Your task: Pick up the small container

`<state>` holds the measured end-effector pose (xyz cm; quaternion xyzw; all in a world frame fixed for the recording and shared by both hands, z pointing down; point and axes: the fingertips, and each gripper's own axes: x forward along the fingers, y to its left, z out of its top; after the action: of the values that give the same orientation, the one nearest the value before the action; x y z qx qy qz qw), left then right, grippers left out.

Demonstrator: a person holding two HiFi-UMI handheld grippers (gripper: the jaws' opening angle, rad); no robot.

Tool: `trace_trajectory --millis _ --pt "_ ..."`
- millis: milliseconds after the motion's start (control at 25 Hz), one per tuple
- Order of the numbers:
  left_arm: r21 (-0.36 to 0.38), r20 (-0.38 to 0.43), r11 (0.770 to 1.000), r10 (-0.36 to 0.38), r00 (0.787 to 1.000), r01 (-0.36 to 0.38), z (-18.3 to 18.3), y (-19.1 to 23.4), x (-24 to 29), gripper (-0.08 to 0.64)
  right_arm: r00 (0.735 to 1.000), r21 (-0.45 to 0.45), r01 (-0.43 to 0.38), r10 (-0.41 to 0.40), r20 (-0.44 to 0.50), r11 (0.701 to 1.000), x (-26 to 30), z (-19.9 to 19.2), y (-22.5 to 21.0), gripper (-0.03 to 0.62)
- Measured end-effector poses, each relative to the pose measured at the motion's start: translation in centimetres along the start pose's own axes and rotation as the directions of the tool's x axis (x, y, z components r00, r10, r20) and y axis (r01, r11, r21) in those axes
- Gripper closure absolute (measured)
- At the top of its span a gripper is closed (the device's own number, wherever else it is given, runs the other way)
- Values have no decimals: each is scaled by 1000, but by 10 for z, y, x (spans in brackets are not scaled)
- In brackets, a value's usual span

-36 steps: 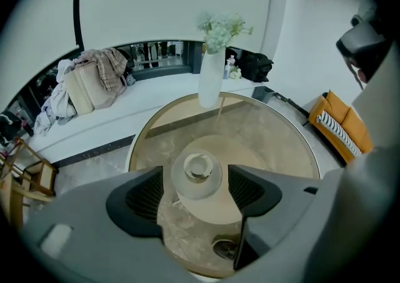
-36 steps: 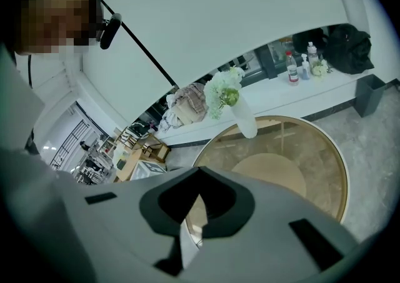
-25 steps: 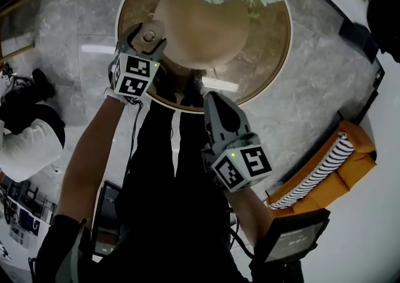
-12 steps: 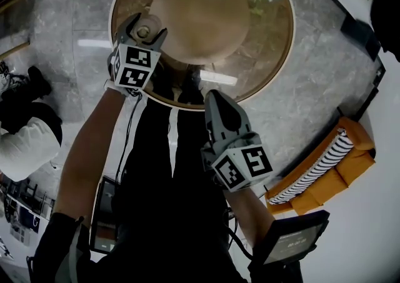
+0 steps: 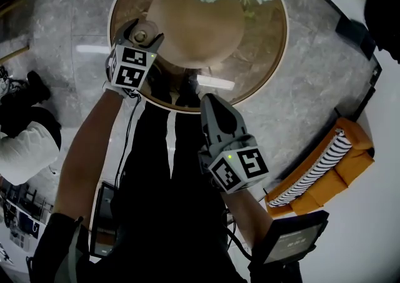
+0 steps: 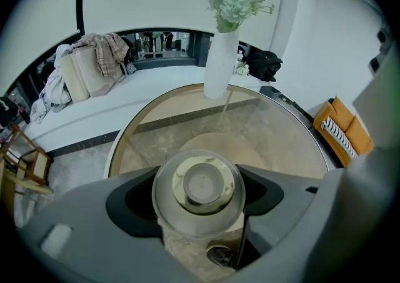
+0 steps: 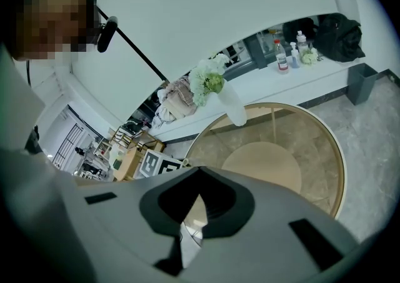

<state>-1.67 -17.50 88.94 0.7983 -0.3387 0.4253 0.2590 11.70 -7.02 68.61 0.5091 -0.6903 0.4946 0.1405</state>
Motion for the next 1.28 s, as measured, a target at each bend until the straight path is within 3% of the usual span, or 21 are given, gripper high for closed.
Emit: trace_trajectory --millis 400,680,1000,1280 --pt "-127 38 991 -33 999 37 13 -11 -45 222 1000 -9 -12 12 19 1000 -13 8 10 594" --pt "-251 93 967 -20 995 43 23 -10 -101 222 998 -33 -38 39 47 999 -29 24 31 594" --pt "-252 165 967 -6 986 48 58 -29 -179 222 993 -53 -72 77 93 996 -65 49 61 594" --pt "-216 320 969 -49 946 124 101 -61 -264 222 986 -72 -111 119 114 991 -97 62 90 594"
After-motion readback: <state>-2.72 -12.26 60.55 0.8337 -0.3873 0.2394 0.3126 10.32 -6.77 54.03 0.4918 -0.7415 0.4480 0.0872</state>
